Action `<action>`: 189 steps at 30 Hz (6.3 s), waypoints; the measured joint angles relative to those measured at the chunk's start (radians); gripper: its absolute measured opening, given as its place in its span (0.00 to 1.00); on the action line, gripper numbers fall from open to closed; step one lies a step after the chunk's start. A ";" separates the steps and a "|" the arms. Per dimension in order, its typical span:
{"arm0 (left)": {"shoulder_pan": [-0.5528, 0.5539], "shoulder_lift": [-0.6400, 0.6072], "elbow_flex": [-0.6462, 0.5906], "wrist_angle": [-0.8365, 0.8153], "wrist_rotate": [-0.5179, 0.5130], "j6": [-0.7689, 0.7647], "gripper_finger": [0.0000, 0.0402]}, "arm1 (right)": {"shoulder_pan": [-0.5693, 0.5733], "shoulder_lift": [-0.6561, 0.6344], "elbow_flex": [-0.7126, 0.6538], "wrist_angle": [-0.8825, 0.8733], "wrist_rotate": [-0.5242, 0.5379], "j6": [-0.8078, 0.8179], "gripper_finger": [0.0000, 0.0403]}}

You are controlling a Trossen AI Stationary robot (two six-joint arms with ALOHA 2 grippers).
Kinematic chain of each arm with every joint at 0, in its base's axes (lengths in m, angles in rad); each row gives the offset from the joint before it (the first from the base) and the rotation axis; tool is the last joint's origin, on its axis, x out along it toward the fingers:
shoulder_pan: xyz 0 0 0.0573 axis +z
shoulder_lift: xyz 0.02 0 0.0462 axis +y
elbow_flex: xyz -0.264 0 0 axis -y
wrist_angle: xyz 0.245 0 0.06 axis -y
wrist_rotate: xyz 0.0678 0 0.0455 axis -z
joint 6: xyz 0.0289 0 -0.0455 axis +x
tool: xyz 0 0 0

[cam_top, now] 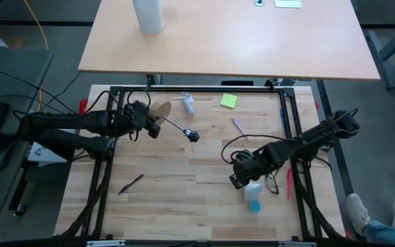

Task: Screw lightbulb
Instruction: Insert the light bulb into the lamp

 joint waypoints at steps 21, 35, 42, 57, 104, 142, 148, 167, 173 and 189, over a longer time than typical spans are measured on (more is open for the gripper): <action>0.009 0.003 0.000 -0.030 -0.002 -0.064 0.28 | -0.048 0.205 0.000 -0.021 -0.150 -0.191 0.41; 0.009 0.003 0.000 -0.071 -0.009 -0.118 0.28 | -0.049 0.348 0.006 -0.036 -0.168 -0.264 0.41; 0.009 0.003 0.000 -0.100 -0.023 -0.206 0.28 | -0.052 0.370 0.003 -0.035 -0.134 -0.378 0.41; -0.057 0.036 -0.001 -0.180 -0.211 -0.275 0.28 | -0.204 0.198 0.073 0.030 0.066 -0.702 0.36; -0.227 -0.074 0.132 0.146 -0.363 0.418 0.28 | -0.655 0.135 0.216 0.485 -0.770 -0.920 0.36; 0.143 0.234 0.285 -0.195 -0.030 -0.255 0.28 | -0.625 0.083 0.355 0.031 0.284 -1.484 0.36; 0.166 0.249 0.285 -0.188 -0.035 -0.378 0.28 | -0.606 0.096 0.356 0.010 0.422 -1.552 0.36; 0.150 0.352 0.398 -0.257 -0.167 -0.261 0.28 | -0.596 0.192 0.356 0.042 0.456 -1.627 0.36; 0.105 0.415 0.463 -0.254 -0.246 -0.210 0.28 | -0.596 0.202 0.356 0.041 0.452 -1.606 0.36; 0.028 0.436 0.487 -0.223 -0.325 -0.184 0.28 | -0.597 0.199 0.356 0.075 0.422 -1.568 0.36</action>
